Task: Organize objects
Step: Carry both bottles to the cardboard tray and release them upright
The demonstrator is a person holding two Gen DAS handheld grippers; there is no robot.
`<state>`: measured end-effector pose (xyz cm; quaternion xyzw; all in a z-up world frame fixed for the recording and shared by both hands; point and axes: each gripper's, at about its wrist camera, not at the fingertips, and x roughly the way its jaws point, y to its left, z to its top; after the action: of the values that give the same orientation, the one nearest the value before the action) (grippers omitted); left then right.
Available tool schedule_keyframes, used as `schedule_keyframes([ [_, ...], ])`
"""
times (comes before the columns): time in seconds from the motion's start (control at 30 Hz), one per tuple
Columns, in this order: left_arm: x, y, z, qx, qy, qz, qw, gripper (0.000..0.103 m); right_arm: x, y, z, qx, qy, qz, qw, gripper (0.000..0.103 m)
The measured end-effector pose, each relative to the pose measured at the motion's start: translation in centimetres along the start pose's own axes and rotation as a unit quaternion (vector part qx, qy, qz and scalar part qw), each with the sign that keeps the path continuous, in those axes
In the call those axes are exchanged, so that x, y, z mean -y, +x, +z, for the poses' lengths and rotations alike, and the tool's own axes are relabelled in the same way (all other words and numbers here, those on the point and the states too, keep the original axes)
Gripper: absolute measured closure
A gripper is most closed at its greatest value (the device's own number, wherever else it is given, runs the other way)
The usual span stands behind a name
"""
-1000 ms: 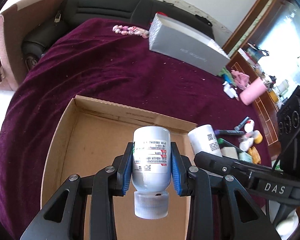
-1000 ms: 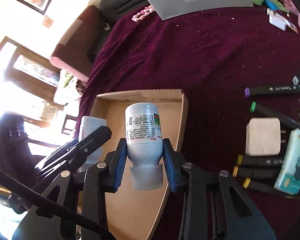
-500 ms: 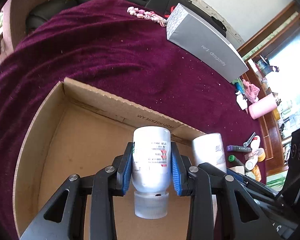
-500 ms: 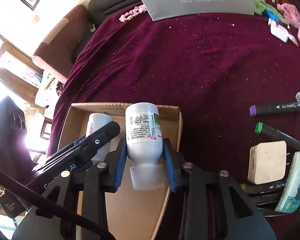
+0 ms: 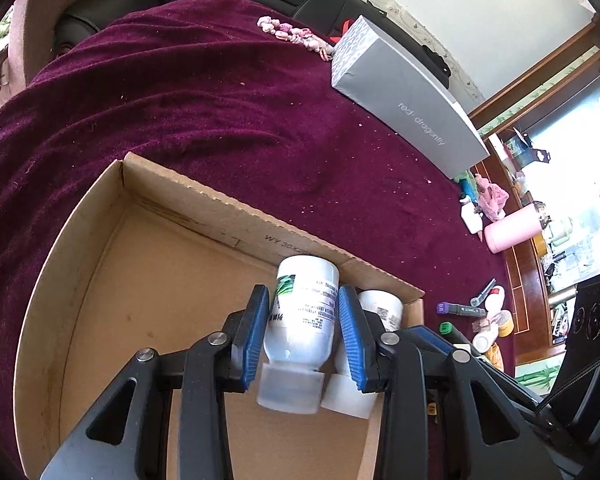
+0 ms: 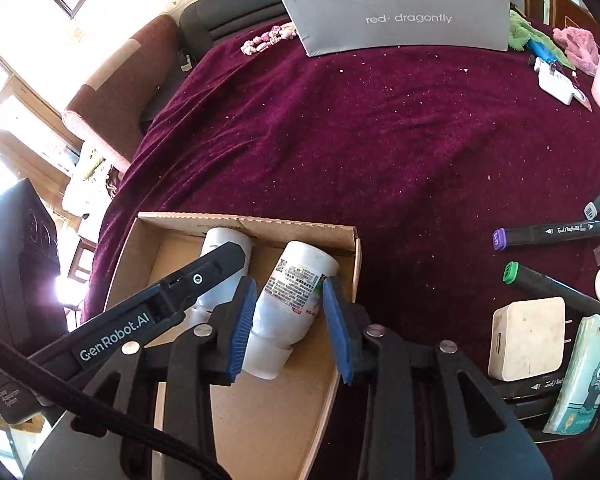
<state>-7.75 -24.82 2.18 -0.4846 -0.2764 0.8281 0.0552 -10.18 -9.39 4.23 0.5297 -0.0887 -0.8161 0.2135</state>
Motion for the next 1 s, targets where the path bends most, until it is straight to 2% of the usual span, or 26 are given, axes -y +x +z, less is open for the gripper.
schedule_keyframes([
  [0.13,0.6,-1.3,-0.2,0.008,0.005,0.003,0.9999,0.069,-0.2,-1.2,-0.1,0.016,-0.006,0.007,1.000,0.069],
  [0.17,0.8,-1.8,-0.3,0.011,0.004,0.006,0.9999,0.065,-0.3,-1.7,-0.1,0.021,-0.008,0.008,1.000,0.065],
  [0.27,1.0,-3.4,-0.8,0.015,-0.002,0.003,0.9999,0.063,-0.4,-3.3,-0.5,0.038,-0.015,0.007,0.999,0.057],
  [0.37,1.6,-5.1,-1.6,0.022,0.001,0.001,0.9998,0.063,-0.2,-5.0,-1.2,0.052,-0.019,0.008,0.998,0.055],
  [0.5,2.7,-7.4,-3.3,0.036,0.005,-0.016,0.9992,0.055,1.0,-7.1,-2.6,0.064,-0.012,0.016,0.998,0.052],
  [0.7,5.3,-8.7,-6.1,0.032,0.026,-0.033,0.9986,0.055,4.5,-10.9,-5.3,0.094,0.012,0.020,0.995,0.047],
  [0.87,9.3,-8.2,-8.8,0.018,0.072,-0.045,0.9962,0.054,8.8,-14.4,-7.9,0.125,0.039,0.013,0.991,0.047],
  [1.0,12.8,-6.2,-10.4,0.000,0.110,-0.045,0.9929,0.052,13.1,-17.0,-9.5,0.151,0.081,0.003,0.985,0.037],
])
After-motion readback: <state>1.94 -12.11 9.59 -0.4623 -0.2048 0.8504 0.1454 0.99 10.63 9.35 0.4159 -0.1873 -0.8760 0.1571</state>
